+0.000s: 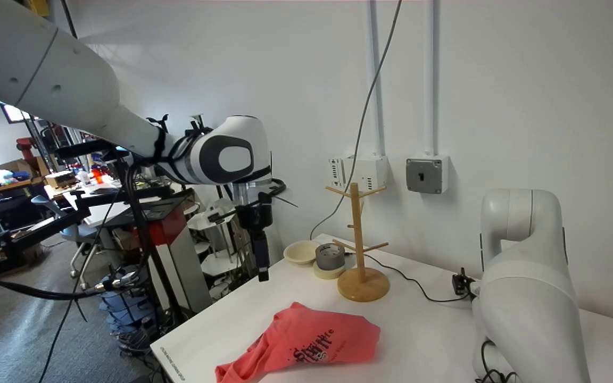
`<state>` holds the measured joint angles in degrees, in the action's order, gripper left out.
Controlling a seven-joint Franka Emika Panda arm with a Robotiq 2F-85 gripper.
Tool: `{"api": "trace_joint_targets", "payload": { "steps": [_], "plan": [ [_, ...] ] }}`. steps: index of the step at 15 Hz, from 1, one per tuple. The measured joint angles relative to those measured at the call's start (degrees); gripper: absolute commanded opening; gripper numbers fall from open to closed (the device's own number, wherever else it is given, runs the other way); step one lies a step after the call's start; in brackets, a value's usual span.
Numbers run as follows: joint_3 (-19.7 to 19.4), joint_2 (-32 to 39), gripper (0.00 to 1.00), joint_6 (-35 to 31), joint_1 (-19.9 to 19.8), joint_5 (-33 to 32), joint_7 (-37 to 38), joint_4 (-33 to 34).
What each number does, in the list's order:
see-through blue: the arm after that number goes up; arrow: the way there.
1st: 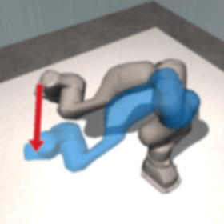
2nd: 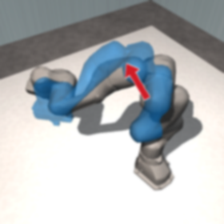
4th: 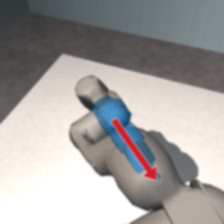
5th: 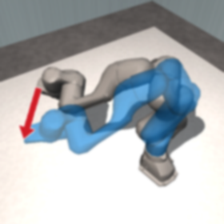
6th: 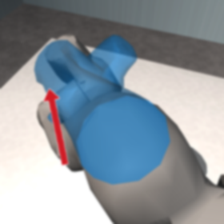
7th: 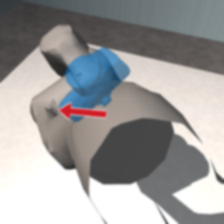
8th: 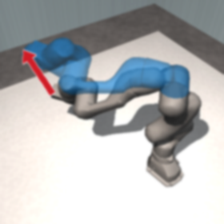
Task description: Unfold the shirt
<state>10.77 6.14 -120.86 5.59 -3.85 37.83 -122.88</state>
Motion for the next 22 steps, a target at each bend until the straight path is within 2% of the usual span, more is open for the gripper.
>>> {"api": "trace_joint_targets", "payload": {
  "steps": [5, 11, 17, 22],
  "plan": [
    [-1.52, 7.75, 1.00, -2.97, 2.74, -1.92, 5.03, 4.16],
    [-5.55, 16.56, 1.00, -5.42, 6.94, -5.36, 11.83, 10.97],
    [-8.86, 22.25, 1.00, -5.42, 9.93, -7.82, 15.62, 14.65],
    [-9.92, 25.95, 1.00, -5.41, 11.54, -7.98, 17.02, 16.37]
  ]
}}
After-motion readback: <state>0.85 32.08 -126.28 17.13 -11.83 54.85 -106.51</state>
